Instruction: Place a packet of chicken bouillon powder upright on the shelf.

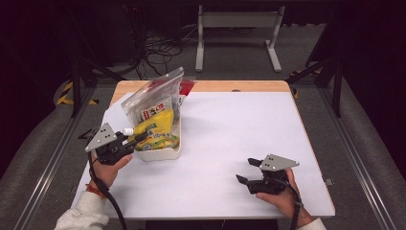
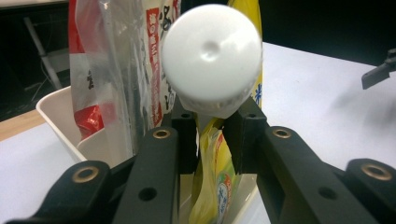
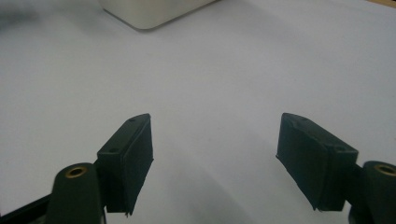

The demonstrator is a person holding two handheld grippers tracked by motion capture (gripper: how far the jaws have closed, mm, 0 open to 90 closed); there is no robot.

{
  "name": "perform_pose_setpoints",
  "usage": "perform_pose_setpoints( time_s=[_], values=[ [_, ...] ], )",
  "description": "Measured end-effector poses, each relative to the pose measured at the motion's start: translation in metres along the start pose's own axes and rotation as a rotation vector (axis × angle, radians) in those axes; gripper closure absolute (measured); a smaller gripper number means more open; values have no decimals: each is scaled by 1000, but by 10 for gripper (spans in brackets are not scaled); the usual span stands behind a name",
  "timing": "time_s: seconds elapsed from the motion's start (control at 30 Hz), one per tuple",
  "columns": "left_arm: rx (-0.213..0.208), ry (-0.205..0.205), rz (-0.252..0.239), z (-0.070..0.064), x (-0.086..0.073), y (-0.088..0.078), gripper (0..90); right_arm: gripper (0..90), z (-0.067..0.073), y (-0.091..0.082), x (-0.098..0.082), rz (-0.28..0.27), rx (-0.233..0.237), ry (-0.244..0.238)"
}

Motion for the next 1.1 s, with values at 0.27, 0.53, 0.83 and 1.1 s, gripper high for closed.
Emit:
perform_pose_setpoints(
  time_s=[0.27, 0.53, 0.83, 1.1],
  values=[
    [30, 6, -19, 1, 4, -8, 705, 268, -1, -1, 0, -5, -2, 2],
    [-18, 19, -13, -4, 2, -9, 771, 268, -3, -2, 0, -6, -5, 7],
    [-27, 8, -6, 0, -2, -8, 787, 268, -1, -1, 0, -2, 0, 3],
    [33, 21, -5, -2, -2, -11, 755, 266, -3, -3, 1, -5, -9, 5]
  ],
)
Point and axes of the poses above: each handheld gripper's, and its own axes: y roughly forward along the jaws, x roughly out of its top, z roughly to its left, the point moved 7 cm from there along y, roughly forward along the jaws, and after that the axes turned 1 degree about -y, right-handed, at the moved point
